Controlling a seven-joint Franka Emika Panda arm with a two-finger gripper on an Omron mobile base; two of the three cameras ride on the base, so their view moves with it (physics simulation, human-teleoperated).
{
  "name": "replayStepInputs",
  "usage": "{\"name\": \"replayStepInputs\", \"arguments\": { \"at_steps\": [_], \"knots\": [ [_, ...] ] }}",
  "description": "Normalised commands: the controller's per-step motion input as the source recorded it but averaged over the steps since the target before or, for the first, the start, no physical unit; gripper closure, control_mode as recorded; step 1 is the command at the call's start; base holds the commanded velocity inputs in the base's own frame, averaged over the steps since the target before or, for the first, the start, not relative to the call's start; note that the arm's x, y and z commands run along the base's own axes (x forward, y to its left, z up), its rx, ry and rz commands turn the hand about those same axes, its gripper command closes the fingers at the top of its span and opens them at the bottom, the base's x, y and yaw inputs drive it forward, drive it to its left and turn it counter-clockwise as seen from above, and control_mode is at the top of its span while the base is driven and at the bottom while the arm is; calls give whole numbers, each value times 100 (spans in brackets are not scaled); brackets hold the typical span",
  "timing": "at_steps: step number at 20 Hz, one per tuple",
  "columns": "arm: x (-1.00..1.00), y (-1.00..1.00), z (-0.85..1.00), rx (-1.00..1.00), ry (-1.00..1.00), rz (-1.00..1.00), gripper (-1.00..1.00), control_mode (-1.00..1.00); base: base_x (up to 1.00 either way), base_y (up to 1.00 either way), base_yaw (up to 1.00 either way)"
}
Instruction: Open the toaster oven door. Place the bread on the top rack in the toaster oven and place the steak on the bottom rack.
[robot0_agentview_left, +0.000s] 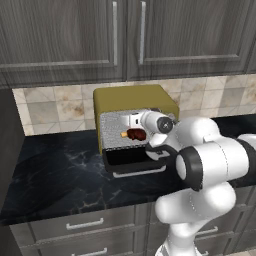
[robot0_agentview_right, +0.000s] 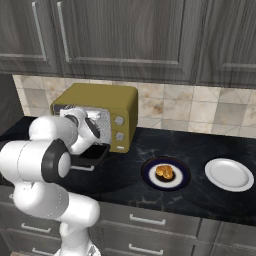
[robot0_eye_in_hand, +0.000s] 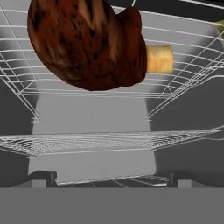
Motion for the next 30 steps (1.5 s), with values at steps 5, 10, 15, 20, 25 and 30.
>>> {"name": "replayStepInputs", "arguments": {
  "at_steps": [5, 10, 15, 20, 25, 30],
  "knots": [
    [21, 3, -35, 0, 3, -5, -100, -100, 0, 0, 0],
    [14, 0, -45, 0, 6, -5, -100, -100, 0, 0, 0],
    [10, 1, -33, 0, 1, -5, -100, -100, 0, 0, 0],
    [0, 2, -1, 0, -13, -5, -100, -100, 0, 0, 0],
    [9, 12, -1, 0, -15, -2, -100, -100, 0, 0, 0],
    [24, 16, -5, 0, -5, 0, -100, -100, 0, 0, 0]
  ]
}}
